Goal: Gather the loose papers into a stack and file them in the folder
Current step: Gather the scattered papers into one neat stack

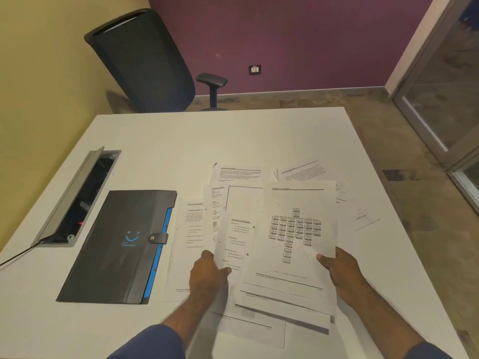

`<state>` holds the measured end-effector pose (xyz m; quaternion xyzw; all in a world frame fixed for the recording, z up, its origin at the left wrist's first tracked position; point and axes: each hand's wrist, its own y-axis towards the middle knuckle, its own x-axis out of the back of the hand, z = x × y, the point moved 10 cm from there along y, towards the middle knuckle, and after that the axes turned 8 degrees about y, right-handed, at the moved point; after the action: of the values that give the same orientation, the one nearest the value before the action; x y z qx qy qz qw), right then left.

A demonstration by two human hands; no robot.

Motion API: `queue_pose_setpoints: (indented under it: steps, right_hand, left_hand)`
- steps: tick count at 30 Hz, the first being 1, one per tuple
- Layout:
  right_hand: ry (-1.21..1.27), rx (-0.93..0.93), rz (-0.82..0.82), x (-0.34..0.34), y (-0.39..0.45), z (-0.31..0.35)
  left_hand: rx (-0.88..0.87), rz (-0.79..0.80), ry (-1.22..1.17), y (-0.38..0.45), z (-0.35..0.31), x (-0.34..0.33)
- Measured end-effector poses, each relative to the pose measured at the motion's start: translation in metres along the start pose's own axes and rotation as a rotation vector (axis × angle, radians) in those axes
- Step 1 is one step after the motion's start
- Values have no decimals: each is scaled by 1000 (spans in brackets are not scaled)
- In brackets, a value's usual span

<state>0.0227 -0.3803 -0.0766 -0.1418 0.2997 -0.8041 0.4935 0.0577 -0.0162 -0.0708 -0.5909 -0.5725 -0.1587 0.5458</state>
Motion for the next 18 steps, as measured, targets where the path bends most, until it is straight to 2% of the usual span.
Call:
queue_pose_setpoints:
  steps: [6, 10, 13, 18]
  right_hand:
    - [86, 6, 52, -2, -8, 10]
    - [101, 20, 148, -21, -12, 23]
    - [104, 15, 190, -40, -13, 29]
    - [104, -49, 223, -71, -16, 18]
  left_hand:
    - [-132, -20, -314, 4, -15, 16]
    - [-177, 48, -541, 3, -25, 44]
    - [-160, 104, -686, -2, -24, 58]
    - [-66, 205, -758, -8, -8, 54]
